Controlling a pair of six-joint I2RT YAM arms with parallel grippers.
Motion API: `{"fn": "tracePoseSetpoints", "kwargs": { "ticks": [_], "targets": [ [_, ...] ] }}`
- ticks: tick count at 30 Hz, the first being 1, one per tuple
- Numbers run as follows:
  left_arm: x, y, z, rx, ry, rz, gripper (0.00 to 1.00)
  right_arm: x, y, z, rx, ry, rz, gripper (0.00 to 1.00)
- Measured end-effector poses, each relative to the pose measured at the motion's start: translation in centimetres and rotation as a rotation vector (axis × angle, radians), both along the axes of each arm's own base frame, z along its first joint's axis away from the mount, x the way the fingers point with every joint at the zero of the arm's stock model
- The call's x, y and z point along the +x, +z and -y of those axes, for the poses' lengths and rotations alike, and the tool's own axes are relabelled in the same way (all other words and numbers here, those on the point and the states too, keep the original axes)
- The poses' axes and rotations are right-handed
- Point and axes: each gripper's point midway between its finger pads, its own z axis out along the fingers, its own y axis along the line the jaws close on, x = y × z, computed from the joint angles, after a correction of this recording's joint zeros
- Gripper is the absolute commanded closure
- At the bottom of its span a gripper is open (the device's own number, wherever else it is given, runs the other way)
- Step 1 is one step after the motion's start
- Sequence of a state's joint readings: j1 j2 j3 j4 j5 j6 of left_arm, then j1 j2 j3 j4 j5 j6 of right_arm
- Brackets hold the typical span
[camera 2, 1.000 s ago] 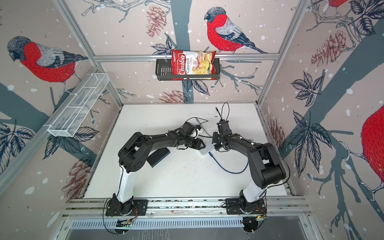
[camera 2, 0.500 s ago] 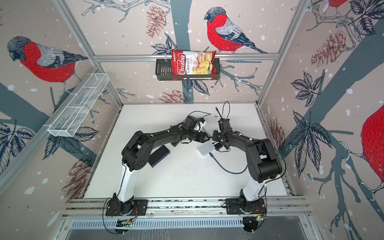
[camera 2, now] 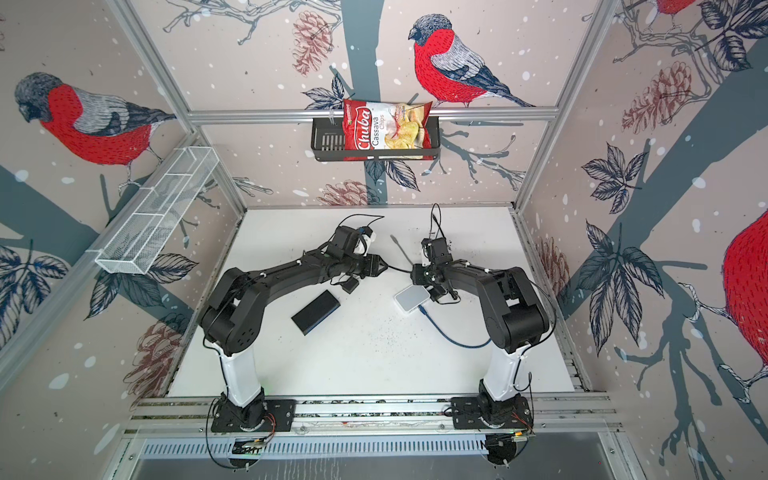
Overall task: Insert the plug into the switch port
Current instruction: 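Lower the right gripper to the black barrel-plug cable while left gripper releases router, then grasp the black barrel plug with the right gripper and lift it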
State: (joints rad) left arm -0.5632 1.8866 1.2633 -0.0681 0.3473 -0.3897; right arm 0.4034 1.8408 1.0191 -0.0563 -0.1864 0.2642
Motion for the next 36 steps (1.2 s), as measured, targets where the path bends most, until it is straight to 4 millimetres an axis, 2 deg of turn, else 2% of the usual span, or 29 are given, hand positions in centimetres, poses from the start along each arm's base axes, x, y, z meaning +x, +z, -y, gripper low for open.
{"fn": "tracePoseSetpoints", "kwargs": {
  "ticks": [3,6,12,17,22,28,36],
  "targets": [
    [0.0,-0.1,-1.5,0.023,0.042,0.007,0.38,0.1,0.0,-0.9,-0.001,0.021,0.007,0.53],
    [0.3,-0.1,-2.8,0.041,0.081,0.015,0.37,0.5,1.0,-2.1,0.002,0.043,0.036,0.53],
    [0.7,-0.6,-6.1,0.090,0.169,0.021,0.37,1.3,3.1,-5.9,0.021,0.116,0.119,0.53],
    [0.7,-1.2,-7.7,0.125,0.213,0.010,0.38,2.4,2.8,-8.6,0.045,0.153,0.147,0.53],
    [0.3,-1.2,-8.2,0.126,0.219,0.005,0.38,3.8,2.5,-11.0,0.074,0.179,0.180,0.53],
    [0.2,-1.2,-8.7,0.127,0.226,0.004,0.38,5.1,1.7,-12.7,0.085,0.207,0.214,0.53],
    [0.0,-1.3,-9.0,0.128,0.228,0.001,0.38,5.7,0.3,-14.8,0.053,0.283,0.240,0.56]
  ]
}}
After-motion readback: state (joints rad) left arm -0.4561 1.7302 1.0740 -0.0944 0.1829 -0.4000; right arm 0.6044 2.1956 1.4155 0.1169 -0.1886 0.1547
